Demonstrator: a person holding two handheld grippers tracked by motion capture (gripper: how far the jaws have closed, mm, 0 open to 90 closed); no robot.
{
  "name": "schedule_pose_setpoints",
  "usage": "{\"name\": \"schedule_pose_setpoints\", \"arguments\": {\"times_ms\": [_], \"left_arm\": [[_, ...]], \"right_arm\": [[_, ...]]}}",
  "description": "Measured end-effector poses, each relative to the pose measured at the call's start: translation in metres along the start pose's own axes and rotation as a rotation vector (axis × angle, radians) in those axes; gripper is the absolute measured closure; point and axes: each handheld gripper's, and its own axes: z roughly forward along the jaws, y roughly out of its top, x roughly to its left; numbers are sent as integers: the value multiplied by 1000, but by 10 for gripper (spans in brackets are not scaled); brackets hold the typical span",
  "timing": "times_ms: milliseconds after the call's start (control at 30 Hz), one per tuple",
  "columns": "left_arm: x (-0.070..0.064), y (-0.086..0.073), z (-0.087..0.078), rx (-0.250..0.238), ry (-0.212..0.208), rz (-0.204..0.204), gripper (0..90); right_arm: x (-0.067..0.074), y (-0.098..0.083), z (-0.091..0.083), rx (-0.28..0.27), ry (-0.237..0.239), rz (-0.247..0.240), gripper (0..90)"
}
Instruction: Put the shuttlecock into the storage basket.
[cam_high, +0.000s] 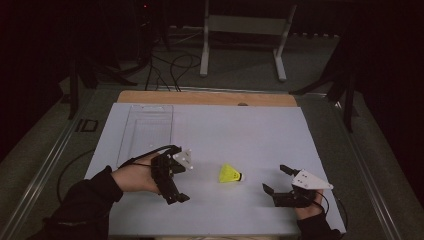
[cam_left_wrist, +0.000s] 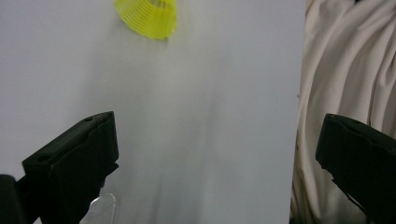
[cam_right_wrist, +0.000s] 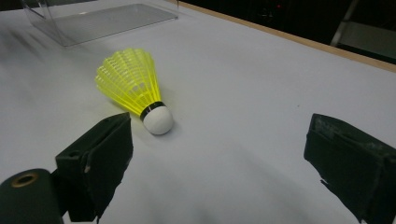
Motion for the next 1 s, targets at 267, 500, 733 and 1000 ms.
{"name": "schedule_pose_setpoints", "arguments": {"times_ms": [267,500,733,1000], "left_arm": [[3,13,14,34,-30,-3,0],[7,26,24,19,-44,1,0],[11,32,30,3,-51,3,0],[15,42,40,-26,-51,-5,0]], "right_arm": [[0,0,0,2,0,1,80],[0,0,0,4,2,2,80],[0,0,0,4,4,-1,80],[0,0,1,6,8,1,80]]}}
